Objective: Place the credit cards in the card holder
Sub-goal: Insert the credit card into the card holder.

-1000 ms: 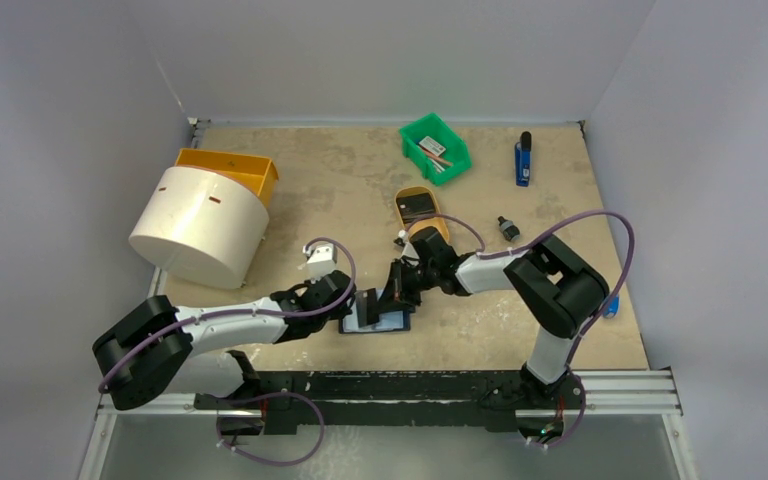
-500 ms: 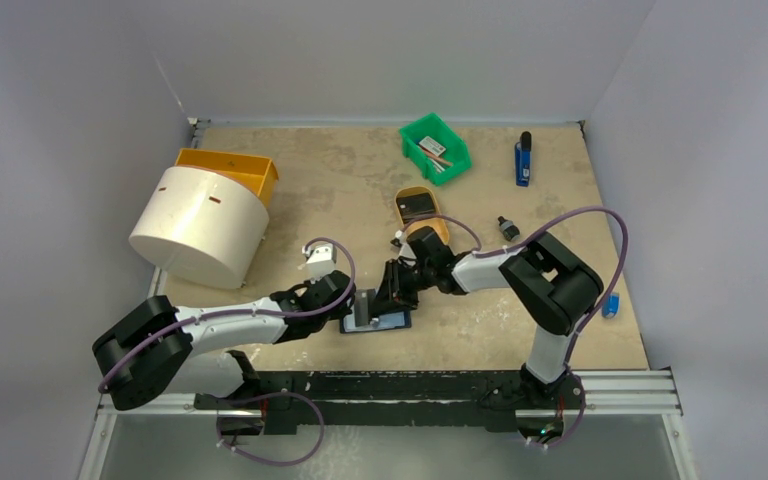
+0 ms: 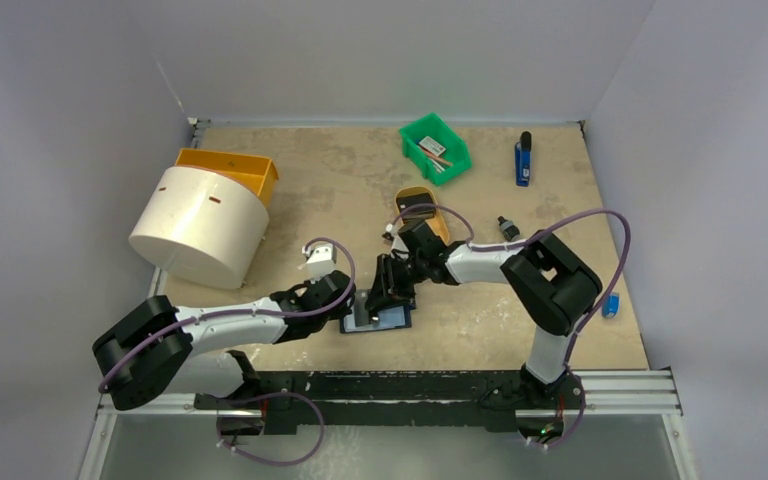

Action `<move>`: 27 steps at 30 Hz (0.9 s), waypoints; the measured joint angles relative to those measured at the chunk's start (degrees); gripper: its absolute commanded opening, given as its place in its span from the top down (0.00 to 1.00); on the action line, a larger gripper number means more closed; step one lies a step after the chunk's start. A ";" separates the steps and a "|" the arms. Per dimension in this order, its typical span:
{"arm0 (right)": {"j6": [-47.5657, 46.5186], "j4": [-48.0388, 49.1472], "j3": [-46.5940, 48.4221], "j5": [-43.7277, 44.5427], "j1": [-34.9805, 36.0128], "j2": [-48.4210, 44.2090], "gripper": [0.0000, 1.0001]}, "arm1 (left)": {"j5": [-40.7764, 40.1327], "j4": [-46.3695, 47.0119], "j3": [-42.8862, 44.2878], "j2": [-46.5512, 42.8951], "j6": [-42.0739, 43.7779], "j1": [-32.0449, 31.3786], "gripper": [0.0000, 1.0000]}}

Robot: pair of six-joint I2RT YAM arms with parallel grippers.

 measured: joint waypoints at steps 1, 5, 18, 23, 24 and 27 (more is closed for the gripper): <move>-0.31 -0.42 0.33 0.02 0.17 0.09 0.61 | 0.00 0.02 0.00 0.00 0.02 0.00 1.00; -1.05 -1.05 1.73 0.00 0.98 1.31 0.61 | 0.02 0.07 -0.02 0.00 0.00 0.00 1.00; -1.90 -1.86 5.16 -0.31 3.13 4.61 0.61 | 0.07 0.50 -0.98 -1.25 0.00 0.02 0.96; -2.32 -1.97 5.35 -0.26 3.69 4.70 0.60 | 0.26 -0.68 -1.88 -3.80 -0.20 0.02 0.78; -2.38 -2.01 5.40 -0.24 3.72 4.70 0.60 | 0.39 -1.01 -1.88 -4.44 -0.39 0.02 0.76; -2.86 -3.08 5.86 0.02 3.80 4.63 0.57 | 0.42 -2.05 -1.88 -6.40 -0.44 0.02 0.70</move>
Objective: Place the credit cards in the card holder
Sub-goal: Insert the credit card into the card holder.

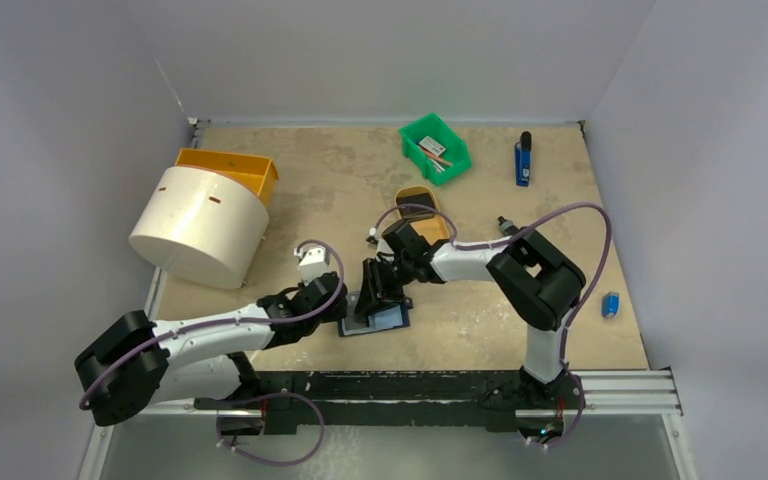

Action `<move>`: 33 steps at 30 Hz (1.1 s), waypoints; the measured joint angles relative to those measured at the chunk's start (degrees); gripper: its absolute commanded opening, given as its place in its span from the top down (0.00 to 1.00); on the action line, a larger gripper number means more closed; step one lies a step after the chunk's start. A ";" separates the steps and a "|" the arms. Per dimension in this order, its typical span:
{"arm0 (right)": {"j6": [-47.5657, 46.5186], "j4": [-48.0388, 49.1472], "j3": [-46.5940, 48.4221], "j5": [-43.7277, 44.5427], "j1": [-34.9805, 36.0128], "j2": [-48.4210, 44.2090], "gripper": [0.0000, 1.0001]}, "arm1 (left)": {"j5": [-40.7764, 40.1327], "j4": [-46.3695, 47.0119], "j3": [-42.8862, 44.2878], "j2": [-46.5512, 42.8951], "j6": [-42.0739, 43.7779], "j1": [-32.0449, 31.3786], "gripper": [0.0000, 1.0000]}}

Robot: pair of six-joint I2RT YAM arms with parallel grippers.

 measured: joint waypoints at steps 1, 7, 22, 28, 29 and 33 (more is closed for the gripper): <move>-0.26 -0.55 0.20 0.17 0.04 -0.09 0.56 | -0.02 -0.48 0.00 -0.52 0.02 0.00 0.69; -2.27 -6.56 1.07 3.82 0.15 -3.13 0.51 | -0.98 -4.57 1.14 -2.67 0.26 0.00 0.65; -6.10 -14.56 -4.09 30.01 -0.57 -26.62 0.54 | -1.99 -6.64 7.39 -6.62 3.17 0.00 0.64; -5.97 -9.51 -8.44 33.62 -11.26 -35.60 0.53 | -3.02 -4.98 7.39 -11.41 4.57 0.00 0.64; -5.42 -9.07 -8.00 34.69 -12.63 -34.88 0.47 | -3.45 -4.55 7.39 -12.24 4.59 0.00 0.64; 1.01 -8.24 -5.09 38.77 -14.45 -29.94 0.40 | -5.20 -2.91 7.39 -14.51 4.48 0.00 0.62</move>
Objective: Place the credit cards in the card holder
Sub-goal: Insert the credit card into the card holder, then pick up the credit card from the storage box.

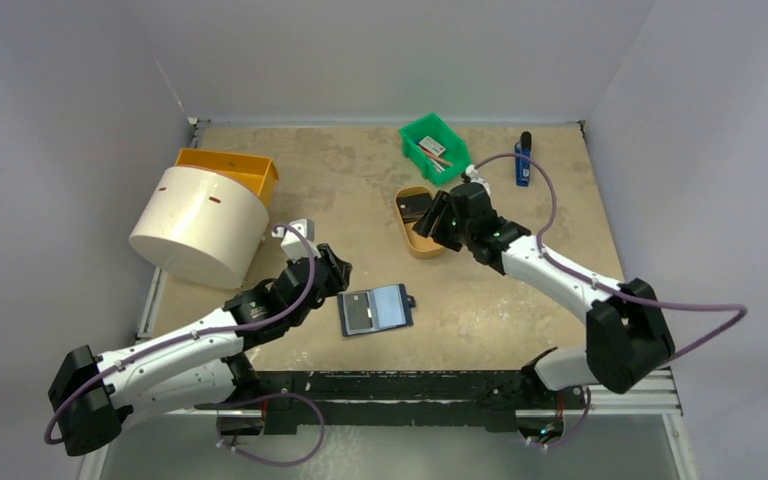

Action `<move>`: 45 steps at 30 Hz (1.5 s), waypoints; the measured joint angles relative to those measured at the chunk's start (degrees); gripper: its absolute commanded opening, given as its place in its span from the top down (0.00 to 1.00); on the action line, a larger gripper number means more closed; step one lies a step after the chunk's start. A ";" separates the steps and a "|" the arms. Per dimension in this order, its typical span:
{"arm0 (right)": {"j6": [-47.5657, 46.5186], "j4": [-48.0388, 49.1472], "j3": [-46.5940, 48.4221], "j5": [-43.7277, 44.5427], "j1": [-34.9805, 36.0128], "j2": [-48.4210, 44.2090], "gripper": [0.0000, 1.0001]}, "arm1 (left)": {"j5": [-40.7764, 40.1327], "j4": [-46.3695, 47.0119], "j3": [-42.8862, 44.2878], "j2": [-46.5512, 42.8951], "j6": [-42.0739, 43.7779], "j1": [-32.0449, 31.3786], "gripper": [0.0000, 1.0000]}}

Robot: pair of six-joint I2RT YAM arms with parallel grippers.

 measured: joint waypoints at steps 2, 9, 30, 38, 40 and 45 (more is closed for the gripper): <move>4.74 0.76 1.44 1.11 -0.70 2.89 0.40 | -0.50 0.28 0.00 -0.24 -0.02 0.00 0.61; 24.02 4.85 3.10 6.49 -2.32 12.61 0.39 | -1.03 0.04 -0.02 -0.11 -0.63 0.00 0.61; 40.41 4.35 17.27 10.75 -2.40 32.52 0.44 | -1.42 -1.22 -3.63 -5.75 -3.63 0.00 0.63; 40.61 2.36 18.75 10.86 -2.40 32.89 0.55 | -1.44 -1.36 -4.15 -5.73 -3.91 0.00 0.64; 40.54 2.05 18.75 10.86 -2.40 32.89 0.56 | -1.46 -1.38 -4.22 -5.70 -4.04 0.00 0.65; 40.28 1.81 18.67 10.82 -2.40 32.89 0.60 | -1.44 -1.33 -4.24 -5.25 -4.42 0.00 0.65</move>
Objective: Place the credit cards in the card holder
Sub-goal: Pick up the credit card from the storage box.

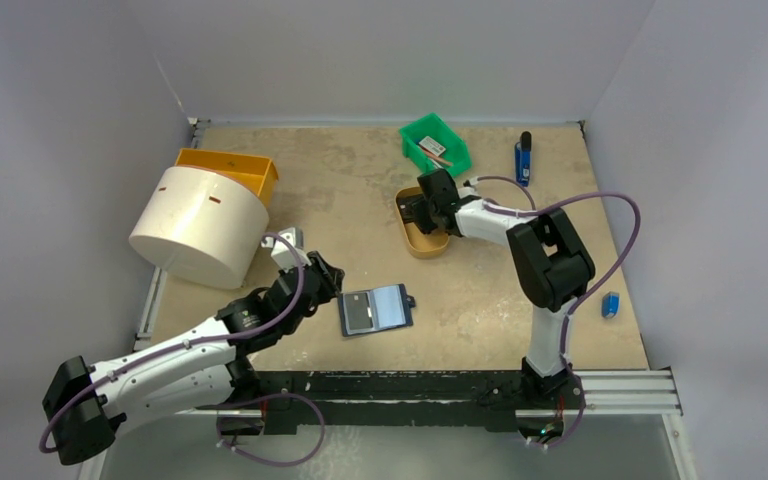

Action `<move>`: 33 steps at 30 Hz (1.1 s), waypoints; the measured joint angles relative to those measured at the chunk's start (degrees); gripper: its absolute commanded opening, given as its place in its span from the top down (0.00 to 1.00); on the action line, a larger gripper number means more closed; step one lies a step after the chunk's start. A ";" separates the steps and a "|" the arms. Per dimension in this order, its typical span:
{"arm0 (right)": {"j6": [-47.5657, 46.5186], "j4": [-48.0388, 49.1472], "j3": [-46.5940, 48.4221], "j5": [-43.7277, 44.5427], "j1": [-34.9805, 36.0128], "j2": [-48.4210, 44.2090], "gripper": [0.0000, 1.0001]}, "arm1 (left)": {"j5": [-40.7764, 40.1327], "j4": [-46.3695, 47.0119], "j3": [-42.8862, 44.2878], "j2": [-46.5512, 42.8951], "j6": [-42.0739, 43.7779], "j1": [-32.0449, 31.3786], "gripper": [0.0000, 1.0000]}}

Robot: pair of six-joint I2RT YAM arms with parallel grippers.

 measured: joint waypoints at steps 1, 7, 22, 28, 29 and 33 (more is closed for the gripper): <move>0.02 0.09 -0.20 -0.02 0.00 0.00 0.60 | 0.00 0.02 0.00 0.15 -0.09 0.00 0.65; 0.04 1.84 -1.75 -0.04 -0.02 -0.57 0.62 | 0.00 0.13 0.00 1.14 -0.13 0.00 0.66; -0.20 2.64 -3.43 -0.07 0.00 -2.05 0.70 | 0.02 0.50 0.00 2.14 -0.15 0.00 0.67; -0.96 2.34 -3.43 -0.20 -0.02 -2.05 0.55 | 0.04 0.55 0.00 2.45 -0.15 0.00 0.67; -1.03 2.25 -3.43 -0.22 -0.02 -2.05 0.56 | 0.07 0.59 0.00 2.51 -0.15 0.00 0.67; -1.01 2.01 -3.41 -0.37 -0.02 -2.03 0.58 | 0.07 0.76 0.00 2.54 -0.15 0.00 0.67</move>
